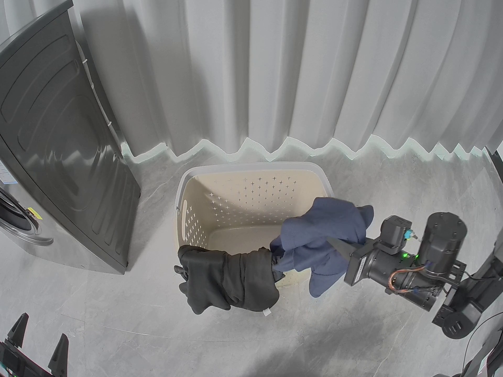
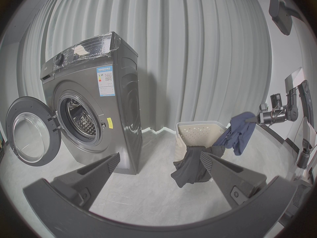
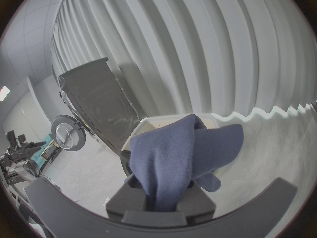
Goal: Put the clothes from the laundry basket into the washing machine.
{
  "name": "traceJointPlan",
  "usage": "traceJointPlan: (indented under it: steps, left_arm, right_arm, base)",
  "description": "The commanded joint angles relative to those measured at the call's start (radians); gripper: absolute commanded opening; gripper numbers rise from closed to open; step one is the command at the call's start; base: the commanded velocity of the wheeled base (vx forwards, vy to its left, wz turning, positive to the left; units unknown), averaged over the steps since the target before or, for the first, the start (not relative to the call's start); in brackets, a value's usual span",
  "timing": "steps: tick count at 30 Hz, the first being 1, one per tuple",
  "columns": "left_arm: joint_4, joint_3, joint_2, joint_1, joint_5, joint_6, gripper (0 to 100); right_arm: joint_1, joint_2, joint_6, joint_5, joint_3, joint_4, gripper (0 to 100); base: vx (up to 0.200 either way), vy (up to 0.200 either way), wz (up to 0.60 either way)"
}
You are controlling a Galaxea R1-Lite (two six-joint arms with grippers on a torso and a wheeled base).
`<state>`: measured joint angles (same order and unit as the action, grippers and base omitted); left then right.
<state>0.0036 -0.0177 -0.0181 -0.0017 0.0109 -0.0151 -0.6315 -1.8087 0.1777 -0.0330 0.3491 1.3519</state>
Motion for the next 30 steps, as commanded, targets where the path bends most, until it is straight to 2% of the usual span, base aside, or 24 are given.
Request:
traceJointPlan:
  steps: [1,4,6,12,16,21,30]
  left_arm:
    - [-0.001,0.015,0.018,0.000,0.000,0.001,100]
    - [-0.001,0.015,0.018,0.000,0.000,0.000,100]
    - [-0.001,0.015,0.018,0.000,0.000,0.000,100]
    - [-0.001,0.015,0.018,0.000,0.000,0.000,100]
    - [-0.001,0.015,0.018,0.000,0.000,0.000,100]
    - [-0.001,0.015,0.018,0.000,0.000,0.000,100]
    - [0.001,0.015,0.018,0.000,0.000,0.000,100]
  right_arm:
    - [-0.051,0.243,-0.037,-0.008,-0.012,-0.051,0]
    - [-0.059,0.322,-0.073,-0.019,0.031,-0.146,0]
    - [-0.059,0.362,-0.079,-0.030,0.040,-0.178,0]
    - [-0.056,0.457,-0.081,-0.067,0.034,-0.260,0]
    - [-0.045,0.489,-0.079,-0.091,0.039,-0.312,0]
    - [-0.048,0.488,-0.079,-0.131,0.039,-0.315,0]
    - [-0.051,0.489,-0.079,-0.133,0.044,-0.312,0]
  base:
    - [0.000,0.000,0.00]
    - [0.000,0.000,0.00]
    - [0.000,0.000,0.00]
    - [0.000,0.000,0.00]
    - [-0.150,0.000,0.00]
    - [0.000,0.000,0.00]
    - [0.000,0.200,0.00]
